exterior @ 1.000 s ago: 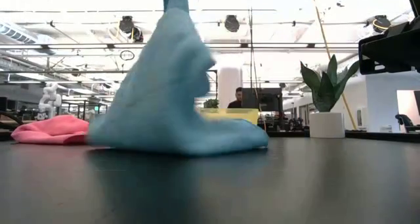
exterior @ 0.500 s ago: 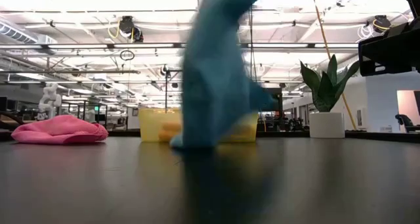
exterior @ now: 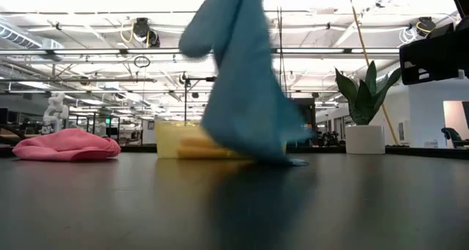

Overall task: Fold microfiber towels
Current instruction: Fold the blue microfiber cloth

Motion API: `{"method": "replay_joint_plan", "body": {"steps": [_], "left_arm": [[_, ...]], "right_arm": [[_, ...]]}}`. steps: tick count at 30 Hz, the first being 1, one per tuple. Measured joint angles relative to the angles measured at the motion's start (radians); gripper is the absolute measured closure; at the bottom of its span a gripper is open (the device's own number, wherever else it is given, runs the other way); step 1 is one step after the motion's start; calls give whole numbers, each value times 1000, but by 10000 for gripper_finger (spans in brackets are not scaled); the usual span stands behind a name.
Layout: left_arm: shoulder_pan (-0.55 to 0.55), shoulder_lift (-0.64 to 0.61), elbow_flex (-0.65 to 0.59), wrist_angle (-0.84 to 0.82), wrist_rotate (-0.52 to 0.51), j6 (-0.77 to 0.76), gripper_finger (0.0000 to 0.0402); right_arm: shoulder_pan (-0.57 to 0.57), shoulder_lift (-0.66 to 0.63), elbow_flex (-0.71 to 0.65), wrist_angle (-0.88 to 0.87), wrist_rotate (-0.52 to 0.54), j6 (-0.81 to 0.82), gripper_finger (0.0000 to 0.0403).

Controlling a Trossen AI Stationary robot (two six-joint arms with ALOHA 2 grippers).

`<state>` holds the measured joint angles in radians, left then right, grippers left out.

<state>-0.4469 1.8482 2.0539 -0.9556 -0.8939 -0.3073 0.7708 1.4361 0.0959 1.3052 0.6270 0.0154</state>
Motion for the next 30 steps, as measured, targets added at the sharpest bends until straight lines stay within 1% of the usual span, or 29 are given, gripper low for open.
{"method": "replay_joint_plan", "body": {"steps": [3,5,7,10,12,13,14,15,16,18,19,21,23,26,28,30], "left_arm": [[-39,0,50,181,-63,133,401],[-71,0,87,308,-127,247,401],[-104,0,116,452,-217,394,401],[-140,-3,129,663,-380,638,401],[-145,-3,129,725,-527,741,401],[-139,-3,129,722,-614,766,401],[-128,-3,128,702,-671,772,401],[-115,-3,121,666,-675,761,401],[-101,-5,108,626,-675,713,401],[-82,-1,87,599,-672,604,401],[-74,0,74,571,-669,582,401],[-53,0,40,526,-633,534,401],[-29,-2,-4,502,-574,443,401],[-5,2,-43,428,-421,291,401],[14,1,-62,366,-260,151,401],[46,-1,-69,257,-74,-9,401]], "right_arm": [[0,0,0,0,0,0,364],[0,0,0,0,0,0,355],[0,0,0,0,0,0,348],[0,0,0,0,0,2,339],[0,0,0,0,0,3,335],[0,0,0,0,0,3,333],[0,0,0,0,0,3,333],[0,0,0,0,0,3,332],[0,0,0,0,0,3,332],[0,0,0,0,0,3,332],[0,0,0,0,0,3,332],[0,0,0,0,0,3,332],[0,0,0,0,0,3,332],[0,0,0,0,0,3,332],[0,0,0,0,0,3,332],[0,0,0,0,0,3,332]]}}
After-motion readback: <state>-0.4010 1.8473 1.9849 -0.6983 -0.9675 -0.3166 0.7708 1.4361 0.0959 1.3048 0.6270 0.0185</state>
